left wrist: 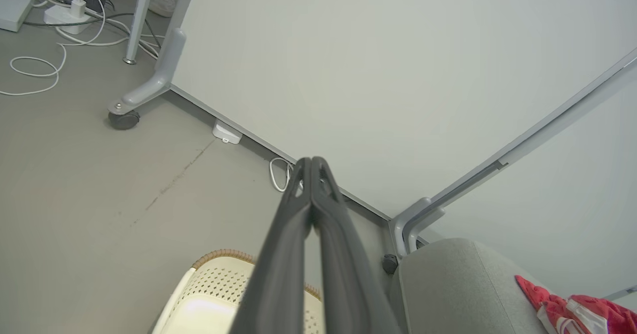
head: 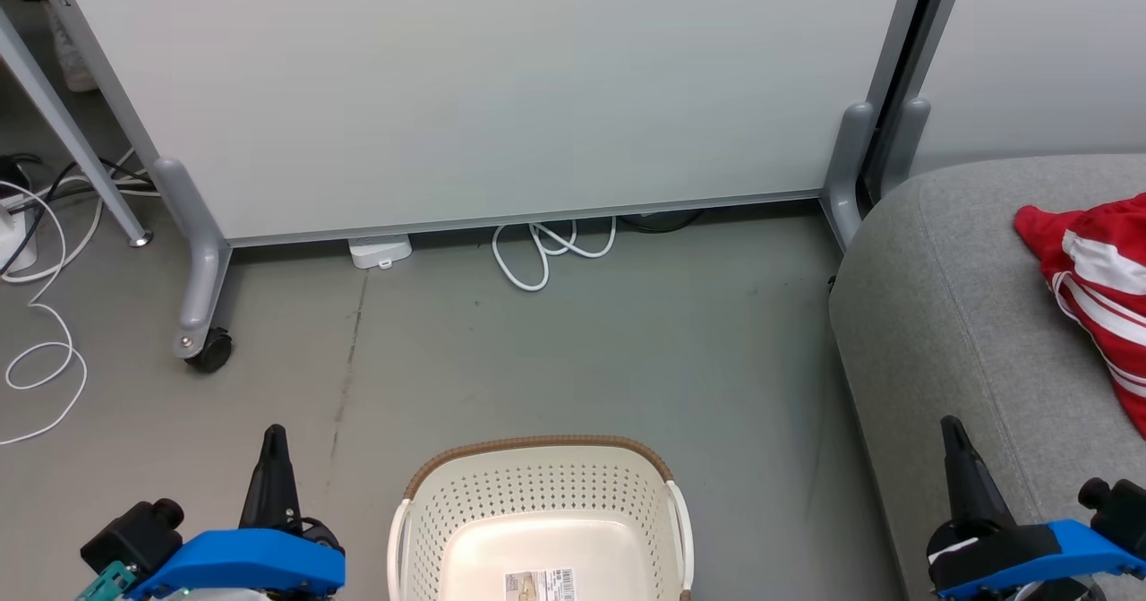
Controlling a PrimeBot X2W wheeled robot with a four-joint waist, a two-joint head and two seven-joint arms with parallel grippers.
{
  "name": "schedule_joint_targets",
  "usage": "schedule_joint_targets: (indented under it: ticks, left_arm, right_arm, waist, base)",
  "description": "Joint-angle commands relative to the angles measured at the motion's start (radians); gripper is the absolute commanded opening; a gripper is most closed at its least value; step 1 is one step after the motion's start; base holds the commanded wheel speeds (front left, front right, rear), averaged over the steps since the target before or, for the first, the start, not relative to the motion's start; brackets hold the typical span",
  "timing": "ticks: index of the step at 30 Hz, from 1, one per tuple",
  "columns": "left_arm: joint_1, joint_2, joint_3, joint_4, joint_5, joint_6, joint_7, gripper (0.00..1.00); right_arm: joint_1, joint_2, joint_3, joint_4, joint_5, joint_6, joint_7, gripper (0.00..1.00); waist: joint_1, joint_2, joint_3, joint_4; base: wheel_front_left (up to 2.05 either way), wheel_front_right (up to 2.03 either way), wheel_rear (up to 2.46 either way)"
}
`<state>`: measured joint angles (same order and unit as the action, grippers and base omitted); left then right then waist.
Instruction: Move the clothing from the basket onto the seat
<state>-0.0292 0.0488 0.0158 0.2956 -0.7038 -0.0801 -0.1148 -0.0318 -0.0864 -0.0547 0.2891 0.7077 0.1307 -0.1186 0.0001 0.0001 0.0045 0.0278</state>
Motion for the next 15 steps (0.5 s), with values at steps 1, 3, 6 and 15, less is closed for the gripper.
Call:
schedule_joint_targets:
  ticks: [1,3,6,15]
  left_arm:
    - [-0.033,0.002,0.007,-0.018,-0.038,-0.005,0.009,0.0]
    - [-0.034,0.002,0.01,-0.02,-0.066,-0.005,0.016,0.0]
    - [-0.037,0.002,0.015,-0.024,-0.108,-0.006,0.027,0.0]
    - [-0.045,0.002,0.028,-0.033,-0.224,-0.009,0.056,0.0]
  right_arm:
    - [-0.028,0.001,-0.006,-0.016,0.04,0.0,0.009,0.0]
    - [-0.031,0.002,-0.008,-0.017,0.068,0.0,0.016,0.0]
    - [-0.034,0.004,-0.01,-0.018,0.109,0.0,0.027,0.0]
    - [-0.044,0.008,-0.018,-0.021,0.224,0.0,0.057,0.0]
  waist:
    - [-0.0001,-0.0001,0.0,0.0]
    - [-0.0001,-0.0001,0.0,-0.001]
    - [-0.0001,-0.0001,0.0,-0.002]
    - [-0.0001,-0.0001,-0.001,-0.005]
  base:
    - [0.0,0.0,0.0]
    - [0.0,0.0,0.0]
    - [0.0,0.0,0.0]
    - [0.0,0.0,0.0]
